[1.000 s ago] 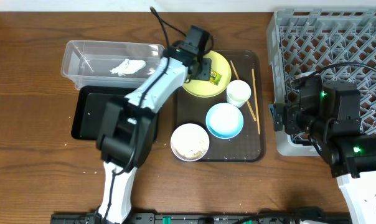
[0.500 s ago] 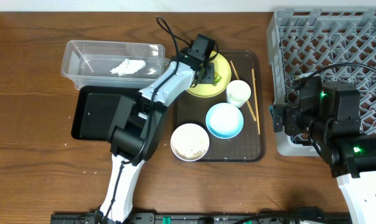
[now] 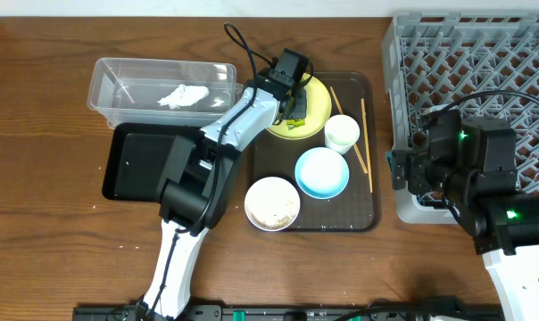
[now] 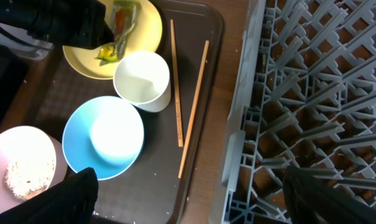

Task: Sort waste into correct bins and load items into the dishwasher rack
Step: 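Reach the left gripper back and grasp the green snack wrapper, then carry the wrapper left and release it into the clear bin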

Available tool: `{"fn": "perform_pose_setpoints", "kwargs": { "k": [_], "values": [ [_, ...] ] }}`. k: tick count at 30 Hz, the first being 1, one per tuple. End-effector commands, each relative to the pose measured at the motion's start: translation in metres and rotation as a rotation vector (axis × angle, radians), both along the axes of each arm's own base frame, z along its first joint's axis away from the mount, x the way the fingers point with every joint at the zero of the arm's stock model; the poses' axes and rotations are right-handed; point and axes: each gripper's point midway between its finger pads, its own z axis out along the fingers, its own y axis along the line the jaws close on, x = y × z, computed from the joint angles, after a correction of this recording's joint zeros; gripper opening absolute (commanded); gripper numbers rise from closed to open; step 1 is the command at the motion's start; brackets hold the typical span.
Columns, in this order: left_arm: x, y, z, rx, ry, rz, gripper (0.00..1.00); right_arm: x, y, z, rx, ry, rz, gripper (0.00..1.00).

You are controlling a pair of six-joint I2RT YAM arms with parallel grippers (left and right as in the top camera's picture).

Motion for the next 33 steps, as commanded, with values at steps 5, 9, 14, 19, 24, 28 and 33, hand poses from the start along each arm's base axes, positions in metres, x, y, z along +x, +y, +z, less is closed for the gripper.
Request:
{"fn": "perform_pose_setpoints", "kwargs": {
  "k": [5,9,14,19,24,28,33],
  "values": [
    [-0.007,0.023,0.095,0.007,-0.093,-0.053,0.06,0.0,0.004,0.007,0.019,-0.014,0.003,0.93],
    [-0.017,0.062,0.156,0.012,-0.142,-0.014,0.06,0.0,0.004,0.007,0.019,-0.014,0.003,0.93],
    [-0.025,0.129,0.176,0.079,-0.119,0.038,0.06,0.0,0.004,0.008,0.019,-0.014,0.002,0.92],
    [-0.027,0.183,0.15,0.127,-0.038,0.099,0.06,0.0,0.004,0.008,0.019,-0.014,0.003,0.93],
    [-0.031,0.219,0.127,0.16,0.02,0.123,0.06,0.0,0.004,0.008,0.02,-0.015,0.003,0.93],
    [-0.027,0.231,0.117,0.187,0.02,0.089,0.36,0.001,0.005,0.009,0.031,-0.017,-0.009,0.93],
    [-0.015,0.232,0.119,0.182,-0.023,0.098,0.57,0.001,0.005,0.008,0.032,-0.014,-0.011,0.93]
  ]
}}
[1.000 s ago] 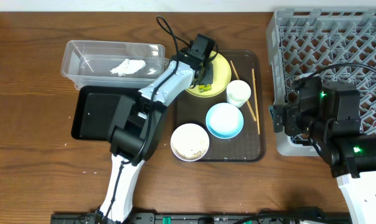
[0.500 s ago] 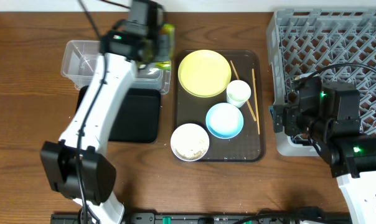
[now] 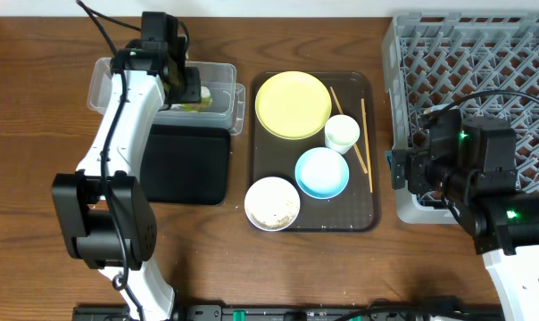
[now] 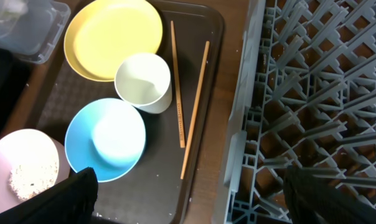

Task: Sort waste into correct bins and load items into the dishwasher rack
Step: 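Carry the wrapper left and release it into the clear bin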

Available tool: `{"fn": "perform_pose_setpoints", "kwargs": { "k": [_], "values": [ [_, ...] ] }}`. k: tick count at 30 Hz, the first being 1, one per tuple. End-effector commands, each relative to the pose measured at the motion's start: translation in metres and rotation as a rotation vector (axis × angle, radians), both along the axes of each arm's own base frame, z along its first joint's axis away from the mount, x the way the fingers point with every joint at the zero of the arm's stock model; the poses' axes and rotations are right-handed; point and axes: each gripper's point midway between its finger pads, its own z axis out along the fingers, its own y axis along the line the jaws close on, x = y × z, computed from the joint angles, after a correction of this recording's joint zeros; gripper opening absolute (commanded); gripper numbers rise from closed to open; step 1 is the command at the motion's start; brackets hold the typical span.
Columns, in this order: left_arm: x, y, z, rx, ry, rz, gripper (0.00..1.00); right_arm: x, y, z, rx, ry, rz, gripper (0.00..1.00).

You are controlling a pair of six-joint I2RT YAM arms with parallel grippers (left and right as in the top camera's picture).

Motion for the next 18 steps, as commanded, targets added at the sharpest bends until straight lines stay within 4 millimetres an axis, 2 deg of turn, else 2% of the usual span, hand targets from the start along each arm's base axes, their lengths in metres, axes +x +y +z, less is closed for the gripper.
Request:
{"fn": "perform_pose_setpoints", "kwargs": {
  "k": [1,5,7,10,13,18],
  "values": [
    [0.005,0.003,0.001,0.022,-0.019,-0.018,0.57,0.0,0.004,0.008,0.018,-0.015,0.001,0.93],
    [0.007,-0.01,0.027,-0.032,-0.063,-0.068,0.58,0.001,0.004,0.008,0.018,-0.016,0.001,0.95],
    [0.0,-0.031,0.044,-0.1,-0.088,-0.164,0.57,0.0,0.005,0.008,0.021,-0.016,0.004,0.99],
    [-0.017,-0.061,0.065,-0.195,-0.099,-0.256,0.57,0.0,0.007,0.008,0.029,-0.016,0.012,0.99],
    [-0.035,-0.088,0.068,-0.253,-0.057,-0.321,0.58,0.0,0.008,0.009,0.036,-0.016,0.018,0.99],
    [-0.066,-0.132,0.055,-0.317,0.046,-0.424,0.57,0.0,0.008,0.008,0.036,-0.014,0.019,0.99]
  ]
}}
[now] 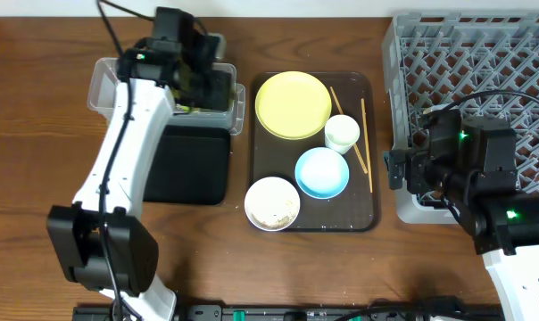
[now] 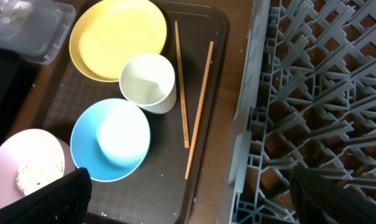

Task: Sort waste into correct bins and load items into the dishwasher rack
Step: 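Carry the wrapper left and release it into the clear bin, then grasp the rim of the pink rice bowl with the left gripper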

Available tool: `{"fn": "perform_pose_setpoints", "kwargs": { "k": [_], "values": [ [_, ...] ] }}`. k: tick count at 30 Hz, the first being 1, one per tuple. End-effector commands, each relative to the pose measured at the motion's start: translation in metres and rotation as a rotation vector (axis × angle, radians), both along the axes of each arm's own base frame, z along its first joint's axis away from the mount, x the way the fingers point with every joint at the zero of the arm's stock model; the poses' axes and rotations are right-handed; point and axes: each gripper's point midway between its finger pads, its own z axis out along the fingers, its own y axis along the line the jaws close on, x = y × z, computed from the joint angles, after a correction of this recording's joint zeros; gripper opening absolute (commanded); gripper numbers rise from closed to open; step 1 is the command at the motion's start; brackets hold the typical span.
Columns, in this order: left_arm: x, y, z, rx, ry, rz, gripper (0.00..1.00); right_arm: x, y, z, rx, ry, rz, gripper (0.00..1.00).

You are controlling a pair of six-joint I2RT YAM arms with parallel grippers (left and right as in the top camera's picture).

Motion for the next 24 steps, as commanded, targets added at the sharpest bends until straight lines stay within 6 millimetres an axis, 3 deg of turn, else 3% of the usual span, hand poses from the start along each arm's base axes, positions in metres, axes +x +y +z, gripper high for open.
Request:
{"fn": "perform_pose_setpoints", "kwargs": {
  "k": [1,6,15,21,24],
  "values": [
    [-0.019,-0.036,-0.003,-0.067,0.043,-0.112,0.57,0.0,0.006,0.008,0.02,-0.016,0.013,0.99],
    [-0.058,-0.061,-0.016,-0.045,0.163,-0.191,0.55,-0.001,0.005,0.007,0.019,-0.01,0.013,0.99],
    [-0.116,-0.062,-0.031,0.003,0.419,-0.133,0.54,-0.001,0.006,0.007,0.019,-0.011,0.013,0.99],
    [-0.151,-0.068,-0.061,0.209,0.41,-0.111,0.54,-0.001,0.005,0.007,0.019,-0.011,0.013,0.99],
    [-0.169,-0.08,-0.073,0.242,0.355,-0.121,0.54,-0.001,0.006,0.007,0.02,-0.012,0.013,0.99]
  ]
}}
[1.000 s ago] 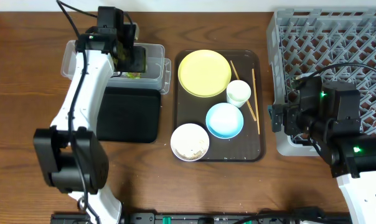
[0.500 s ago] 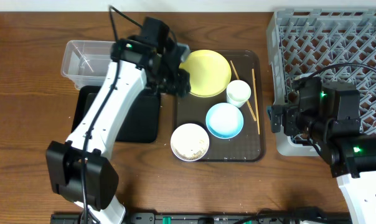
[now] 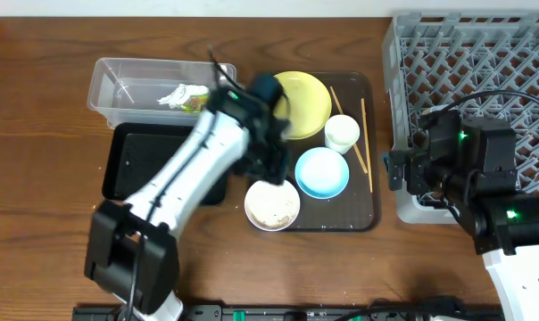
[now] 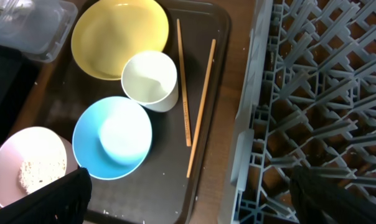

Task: Sort waste into correct bins and load items into the dishwasher rack
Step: 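Grasp the rim of the pink rice bowl with the left gripper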

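Observation:
The dark tray (image 3: pixel 369 209) holds a bare yellow plate (image 3: pixel 307 100), a white cup (image 3: pixel 342 134), a blue bowl (image 3: pixel 321 172), a pink bowl with rice (image 3: pixel 271 203) and two chopsticks (image 3: pixel 364 134). A green-yellow wrapper (image 3: pixel 194 96) and white tissue (image 3: pixel 173 94) lie in the clear bin (image 3: pixel 118 76). My left gripper (image 3: pixel 271 147) is motion-blurred over the tray's left side, its jaws unreadable. My right gripper (image 4: pixel 197 199) hangs open and empty between tray and grey rack (image 4: pixel 319 93), with the cup (image 4: pixel 149 79), blue bowl (image 4: pixel 112 137) and chopsticks (image 4: pixel 183 87) ahead of it.
A black bin (image 3: pixel 136 165) sits left of the tray, below the clear bin. The grey dishwasher rack (image 3: pixel 470 53) fills the right side. My left arm stretches diagonally from the table's front edge across the black bin's right end.
My left gripper was over the right end of the clear bin and is now over the tray's left side. The wrapper lies uncovered in the clear bin. The right arm has barely shifted.
First my left gripper was on the yellow plate at the green-yellow wrapper. Then the plate was bare and the gripper was over the clear bin, where it stayed a moment later. Now the wrapper rests in that bin and the gripper is back at the tray.

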Available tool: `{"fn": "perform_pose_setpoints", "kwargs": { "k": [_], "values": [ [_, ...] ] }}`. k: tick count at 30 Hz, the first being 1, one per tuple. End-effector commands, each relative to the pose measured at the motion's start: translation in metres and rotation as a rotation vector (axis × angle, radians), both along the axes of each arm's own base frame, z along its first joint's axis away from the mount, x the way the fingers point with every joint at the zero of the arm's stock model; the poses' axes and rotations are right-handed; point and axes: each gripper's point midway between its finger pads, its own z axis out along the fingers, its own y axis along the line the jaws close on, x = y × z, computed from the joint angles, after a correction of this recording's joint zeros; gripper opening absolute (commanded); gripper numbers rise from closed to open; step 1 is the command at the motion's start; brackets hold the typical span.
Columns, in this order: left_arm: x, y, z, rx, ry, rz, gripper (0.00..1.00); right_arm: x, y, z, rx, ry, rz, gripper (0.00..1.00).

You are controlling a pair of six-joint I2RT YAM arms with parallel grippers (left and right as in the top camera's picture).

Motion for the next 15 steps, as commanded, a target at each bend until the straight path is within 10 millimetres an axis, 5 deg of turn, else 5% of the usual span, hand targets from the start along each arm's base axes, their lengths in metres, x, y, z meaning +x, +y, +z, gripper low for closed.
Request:
{"fn": "perform_pose_setpoints", "kwargs": {
  "k": [1,10,15],
  "values": [
    [-0.016,0.002,-0.002,0.079,-0.092,0.039,0.54,0.001,0.004,0.008,0.015,-0.019,0.008,0.99],
    [-0.047,-0.031,-0.04,0.043,-0.162,-0.131,0.54,0.0,0.004,0.008,0.015,-0.016,0.008,0.99],
    [-0.045,-0.028,-0.056,0.062,-0.203,-0.142,0.54,-0.003,0.007,0.006,0.027,-0.001,0.021,0.99]
  ]
}}
